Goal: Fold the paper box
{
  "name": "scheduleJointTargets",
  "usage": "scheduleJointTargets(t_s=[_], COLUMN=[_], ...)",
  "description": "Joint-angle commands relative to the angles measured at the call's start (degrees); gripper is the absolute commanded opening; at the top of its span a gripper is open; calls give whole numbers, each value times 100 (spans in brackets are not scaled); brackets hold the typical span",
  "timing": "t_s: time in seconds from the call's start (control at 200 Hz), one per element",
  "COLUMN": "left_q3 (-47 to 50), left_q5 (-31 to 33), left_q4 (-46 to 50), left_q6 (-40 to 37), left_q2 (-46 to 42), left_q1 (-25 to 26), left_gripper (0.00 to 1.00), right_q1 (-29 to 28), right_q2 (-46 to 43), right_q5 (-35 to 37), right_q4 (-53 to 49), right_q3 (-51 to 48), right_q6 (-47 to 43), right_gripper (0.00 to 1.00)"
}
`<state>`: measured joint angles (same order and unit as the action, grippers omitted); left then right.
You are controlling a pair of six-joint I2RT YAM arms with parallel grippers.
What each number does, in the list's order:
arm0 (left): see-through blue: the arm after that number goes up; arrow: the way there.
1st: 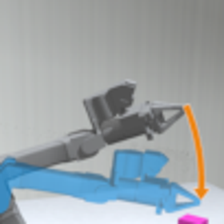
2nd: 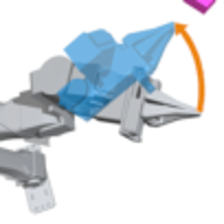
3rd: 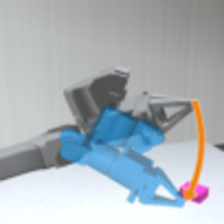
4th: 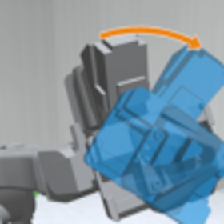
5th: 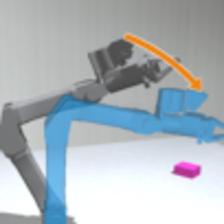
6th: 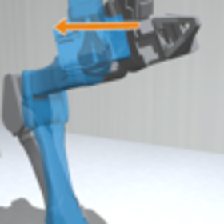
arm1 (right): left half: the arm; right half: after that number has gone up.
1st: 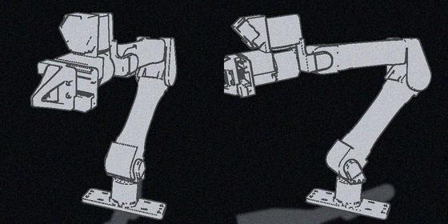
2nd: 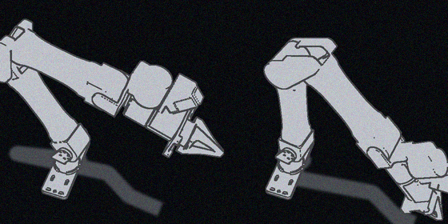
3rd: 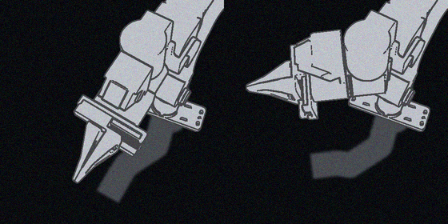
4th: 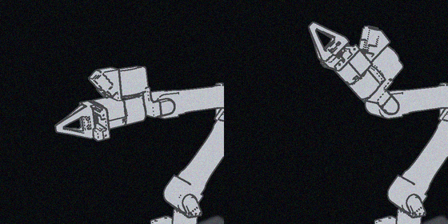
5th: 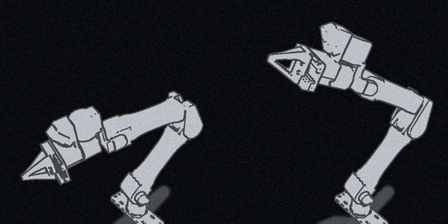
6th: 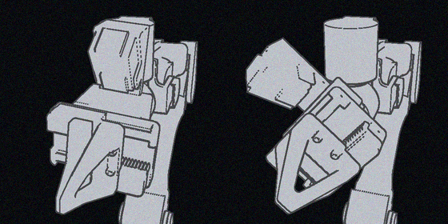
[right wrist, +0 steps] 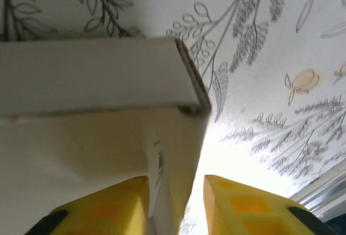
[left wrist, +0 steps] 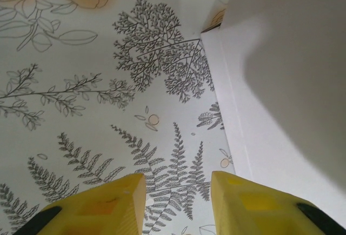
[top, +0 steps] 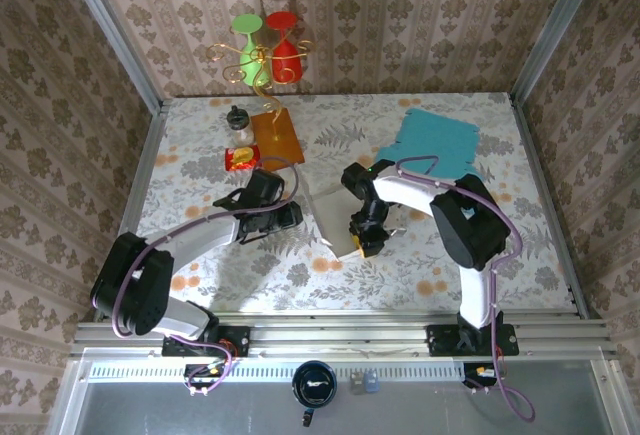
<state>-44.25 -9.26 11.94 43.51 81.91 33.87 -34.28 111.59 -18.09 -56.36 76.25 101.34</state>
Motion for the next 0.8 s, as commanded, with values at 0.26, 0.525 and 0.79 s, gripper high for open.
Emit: scheduleJointTargets(t_s=[0.26, 0.525, 0.79], left_q3=[-425, -709, -1022], left_q5=[-50, -138, -210], left_q4=[-124, -254, -219], left_q6=[83, 185, 141], left_q2=[95, 215, 440], left_q1=[120, 164, 182], left_gripper=[37, 37, 37], right_q1=[26, -247, -635], right_q2=[-1695, -2566, -1930], right_q5=[1008, 360, 149], right_q4=[364, 1458, 890], right_q3=[314, 488, 1379], right_q6=[-2679, -5591, -6380], right_gripper=[50, 52, 55])
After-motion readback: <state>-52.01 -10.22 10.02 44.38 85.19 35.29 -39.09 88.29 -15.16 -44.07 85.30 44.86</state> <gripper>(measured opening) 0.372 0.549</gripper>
